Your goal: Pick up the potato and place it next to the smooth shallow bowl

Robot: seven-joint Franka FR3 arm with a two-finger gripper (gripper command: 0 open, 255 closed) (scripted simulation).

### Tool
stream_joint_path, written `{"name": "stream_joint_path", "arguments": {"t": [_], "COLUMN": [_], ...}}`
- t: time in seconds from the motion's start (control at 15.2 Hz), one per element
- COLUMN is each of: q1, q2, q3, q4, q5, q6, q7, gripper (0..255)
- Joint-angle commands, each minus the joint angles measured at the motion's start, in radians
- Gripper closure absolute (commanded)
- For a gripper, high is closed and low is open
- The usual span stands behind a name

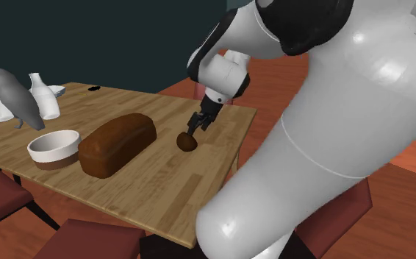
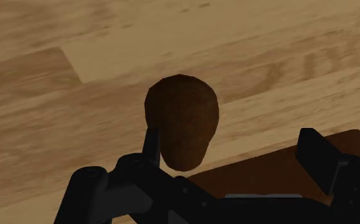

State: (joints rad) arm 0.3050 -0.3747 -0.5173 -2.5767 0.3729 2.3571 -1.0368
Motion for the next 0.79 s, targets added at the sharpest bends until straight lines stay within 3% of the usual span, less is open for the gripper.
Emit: {"name": "stream_joint_path", "arguments": {"t": [0.0,0.2,0.73], "q1": [0.084,0.183,0.224], "q2": [0.088,0.224,0.335], "q3": [-0.084,-0.176,-0.164], "q4": [0.033,0.111,0.123], "q5": [0.136,0.349,0.508], "q6": [0.041,0.025,0.065], "q7": [-0.181,-0.419,-0.520], "gripper": [0,0,0]}}
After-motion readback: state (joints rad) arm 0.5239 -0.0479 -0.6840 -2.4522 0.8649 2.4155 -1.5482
